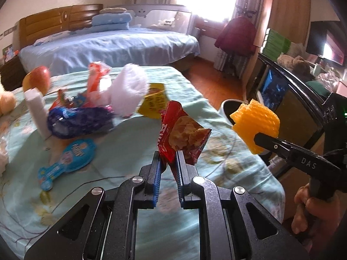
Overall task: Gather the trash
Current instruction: 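Carry the chip bag and orange net over the trash bin with both tools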
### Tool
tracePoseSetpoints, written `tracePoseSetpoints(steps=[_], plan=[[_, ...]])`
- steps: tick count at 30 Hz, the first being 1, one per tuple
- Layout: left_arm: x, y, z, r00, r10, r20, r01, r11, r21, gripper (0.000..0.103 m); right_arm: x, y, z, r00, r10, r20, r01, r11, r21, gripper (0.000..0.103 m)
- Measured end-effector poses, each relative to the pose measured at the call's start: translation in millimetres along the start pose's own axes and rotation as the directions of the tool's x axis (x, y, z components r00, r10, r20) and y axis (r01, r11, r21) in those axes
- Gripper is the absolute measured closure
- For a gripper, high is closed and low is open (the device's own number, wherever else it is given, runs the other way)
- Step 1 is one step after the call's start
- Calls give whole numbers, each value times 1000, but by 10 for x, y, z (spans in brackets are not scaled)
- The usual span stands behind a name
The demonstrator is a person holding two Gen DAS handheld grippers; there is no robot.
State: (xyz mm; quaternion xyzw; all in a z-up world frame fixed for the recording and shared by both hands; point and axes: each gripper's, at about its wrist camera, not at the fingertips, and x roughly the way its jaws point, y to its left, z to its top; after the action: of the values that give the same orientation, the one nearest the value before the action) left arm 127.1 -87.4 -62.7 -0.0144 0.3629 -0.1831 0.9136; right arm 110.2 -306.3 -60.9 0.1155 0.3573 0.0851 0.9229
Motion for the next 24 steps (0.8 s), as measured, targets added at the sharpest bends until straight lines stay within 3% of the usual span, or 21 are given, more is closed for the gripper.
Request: tracePoseSetpoints(steps=[24], plan=[[406,-781,336,996,-83,-18,84,990,117,91,-182,-790,117,986,-163,22,161,984,80,70]])
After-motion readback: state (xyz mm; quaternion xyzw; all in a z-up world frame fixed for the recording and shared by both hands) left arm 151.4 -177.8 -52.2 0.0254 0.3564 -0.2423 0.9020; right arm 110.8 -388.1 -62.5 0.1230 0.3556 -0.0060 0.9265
